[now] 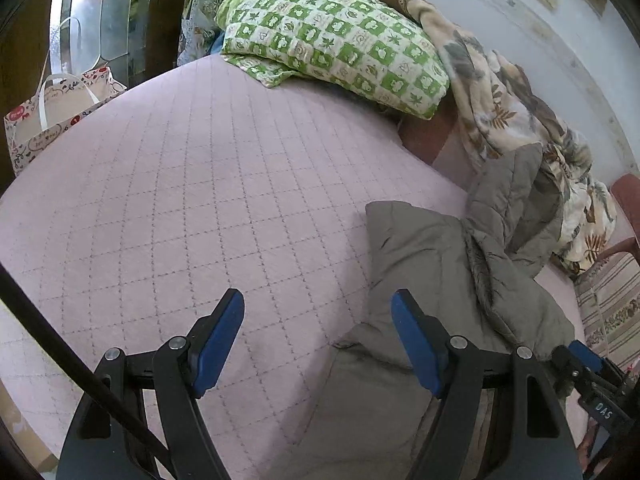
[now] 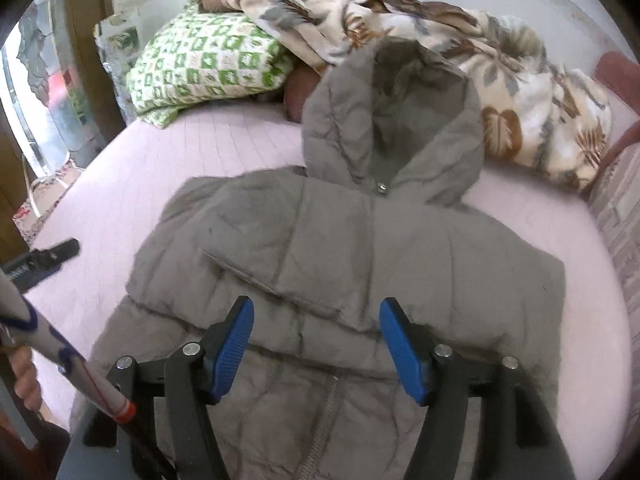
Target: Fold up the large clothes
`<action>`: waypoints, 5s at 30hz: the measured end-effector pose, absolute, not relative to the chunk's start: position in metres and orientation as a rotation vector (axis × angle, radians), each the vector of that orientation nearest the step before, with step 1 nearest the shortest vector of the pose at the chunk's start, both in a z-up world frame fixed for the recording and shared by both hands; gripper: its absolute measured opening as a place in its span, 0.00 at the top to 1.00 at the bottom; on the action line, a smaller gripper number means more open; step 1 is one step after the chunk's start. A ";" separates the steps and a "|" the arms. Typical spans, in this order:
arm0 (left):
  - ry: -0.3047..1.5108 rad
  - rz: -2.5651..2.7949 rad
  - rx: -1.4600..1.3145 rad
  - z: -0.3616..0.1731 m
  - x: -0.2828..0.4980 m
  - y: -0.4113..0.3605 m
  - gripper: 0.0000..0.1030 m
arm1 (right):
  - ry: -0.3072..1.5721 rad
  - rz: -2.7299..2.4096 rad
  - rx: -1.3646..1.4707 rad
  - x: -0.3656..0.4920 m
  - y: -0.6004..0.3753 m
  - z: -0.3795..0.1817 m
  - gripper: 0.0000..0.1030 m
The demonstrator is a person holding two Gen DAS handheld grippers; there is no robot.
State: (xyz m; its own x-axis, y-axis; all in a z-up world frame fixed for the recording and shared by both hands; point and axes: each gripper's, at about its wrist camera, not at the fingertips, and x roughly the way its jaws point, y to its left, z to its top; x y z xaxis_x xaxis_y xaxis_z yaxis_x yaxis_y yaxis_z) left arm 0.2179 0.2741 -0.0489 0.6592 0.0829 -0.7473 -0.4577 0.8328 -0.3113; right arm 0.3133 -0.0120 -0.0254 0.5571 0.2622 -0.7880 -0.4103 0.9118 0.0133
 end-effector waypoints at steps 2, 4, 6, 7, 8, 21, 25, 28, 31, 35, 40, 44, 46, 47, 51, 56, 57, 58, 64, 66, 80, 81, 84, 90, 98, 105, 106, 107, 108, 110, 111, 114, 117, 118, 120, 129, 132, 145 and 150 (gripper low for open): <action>0.795 0.328 -0.503 -0.049 0.218 0.274 0.27 | 0.898 0.408 -0.215 0.319 0.007 -0.030 0.29; 0.793 0.342 -0.494 -0.050 0.218 0.274 0.27 | 0.914 0.431 -0.238 0.319 0.022 -0.040 0.28; 0.794 0.353 -0.494 -0.050 0.217 0.277 0.27 | 0.926 0.429 -0.263 0.323 0.038 -0.051 0.28; 0.794 0.357 -0.497 -0.051 0.216 0.280 0.27 | 0.922 0.409 -0.292 0.327 0.047 -0.058 0.28; 0.794 0.360 -0.502 -0.051 0.216 0.283 0.27 | 0.903 0.365 -0.335 0.332 0.057 -0.066 0.28; 0.780 0.437 -0.563 -0.050 0.207 0.319 0.27 | 0.900 0.475 -0.214 0.331 0.112 -0.047 0.88; 0.786 0.444 -0.561 -0.051 0.209 0.319 0.27 | 0.995 0.469 -0.183 0.345 0.121 -0.085 0.78; 0.785 0.442 -0.540 -0.049 0.214 0.314 0.27 | 1.005 0.477 -0.173 0.342 0.115 -0.089 0.74; 0.797 0.428 -0.534 -0.051 0.220 0.308 0.27 | 0.999 0.540 -0.144 0.324 0.100 -0.070 0.53; 0.821 0.406 -0.522 -0.055 0.228 0.298 0.27 | 0.918 0.531 -0.113 0.307 0.065 -0.037 0.49; 0.832 0.405 -0.485 -0.056 0.233 0.284 0.27 | 0.955 0.432 -0.026 0.339 0.042 -0.039 0.61; 0.841 0.394 -0.450 -0.056 0.236 0.275 0.27 | 1.069 0.400 0.061 0.360 0.041 -0.081 0.60; 0.843 0.381 -0.440 -0.056 0.239 0.272 0.27 | 1.093 0.390 0.050 0.363 0.044 -0.099 0.60; 0.843 0.373 -0.435 -0.056 0.242 0.270 0.27 | 1.091 0.393 0.043 0.363 0.044 -0.101 0.60; 0.855 0.323 -0.417 -0.060 0.258 0.256 0.27 | 1.085 0.418 0.029 0.362 0.038 -0.084 0.60; 0.921 0.311 -0.371 -0.078 0.277 0.234 0.27 | 1.001 0.382 -0.004 0.364 0.015 -0.046 0.60; 0.953 0.311 -0.362 -0.084 0.280 0.230 0.27 | 0.989 0.370 -0.003 0.367 0.011 -0.040 0.60; 0.985 0.299 -0.361 -0.091 0.284 0.226 0.27 | 0.978 0.357 0.000 0.374 0.006 -0.033 0.57; 0.974 0.285 -0.337 -0.087 0.281 0.221 0.27 | 0.924 0.231 0.100 0.439 -0.019 0.004 0.36; 0.953 0.286 -0.324 -0.083 0.279 0.222 0.27 | 0.909 0.204 0.163 0.468 -0.023 0.014 0.29; 0.974 0.253 -0.356 -0.090 0.290 0.227 0.27 | 0.876 0.057 0.268 0.624 0.004 0.022 0.20; 0.974 0.251 -0.358 -0.090 0.289 0.227 0.27 | 0.875 0.050 0.258 0.628 0.005 0.020 0.20; 0.974 0.249 -0.351 -0.090 0.290 0.226 0.27 | 0.889 0.046 0.221 0.637 0.010 0.016 0.41; 0.961 0.249 -0.361 -0.084 0.286 0.229 0.27 | 0.874 0.113 0.109 0.603 0.021 0.045 0.91; 0.914 0.273 -0.392 -0.070 0.267 0.241 0.27 | 0.806 0.259 0.001 0.464 0.019 0.097 0.92; 0.889 0.308 -0.445 -0.066 0.244 0.269 0.27 | 0.841 0.362 0.012 0.333 0.009 0.061 0.93; 0.888 0.314 -0.460 -0.066 0.242 0.273 0.27 | 0.863 0.368 0.017 0.319 0.009 0.044 0.93; 0.885 0.326 -0.479 -0.067 0.239 0.280 0.27 | 0.893 0.371 0.021 0.305 0.010 0.023 0.93; 0.881 0.336 -0.490 -0.067 0.237 0.283 0.27 | 0.921 0.373 0.025 0.298 0.012 0.006 0.93; 0.875 0.357 -0.503 -0.067 0.233 0.290 0.27 | 0.974 0.353 0.037 0.290 0.013 -0.035 0.93; 0.873 0.369 -0.502 -0.067 0.231 0.292 0.27 | 0.986 0.342 0.032 0.288 0.014 -0.048 0.93; 0.856 0.392 -0.479 -0.063 0.224 0.292 0.27 | 1.007 0.324 -0.001 0.288 0.013 -0.073 0.91; 0.849 0.380 -0.474 -0.060 0.222 0.291 0.27 | 0.997 0.341 0.009 0.277 -0.003 -0.059 0.80; 0.849 0.379 -0.473 -0.060 0.222 0.290 0.27 | 0.983 0.350 -0.008 0.270 -0.009 -0.049 0.64; 0.851 0.378 -0.478 -0.060 0.223 0.291 0.27 | 0.956 0.355 -0.059 0.253 -0.024 -0.029 0.37; 0.862 0.379 -0.465 -0.061 0.229 0.284 0.27 | 0.782 0.240 -0.131 0.243 -0.065 0.043 0.34; 0.863 0.384 -0.436 -0.061 0.231 0.279 0.27 | 0.760 0.171 -0.117 0.285 -0.062 0.049 0.34; 0.867 0.367 -0.400 -0.059 0.238 0.272 0.27 | 1.037 0.108 -0.176 0.329 -0.037 -0.096 0.35; 0.870 0.370 -0.401 -0.059 0.235 0.273 0.27 | 0.994 0.098 -0.219 0.316 -0.035 -0.079 0.35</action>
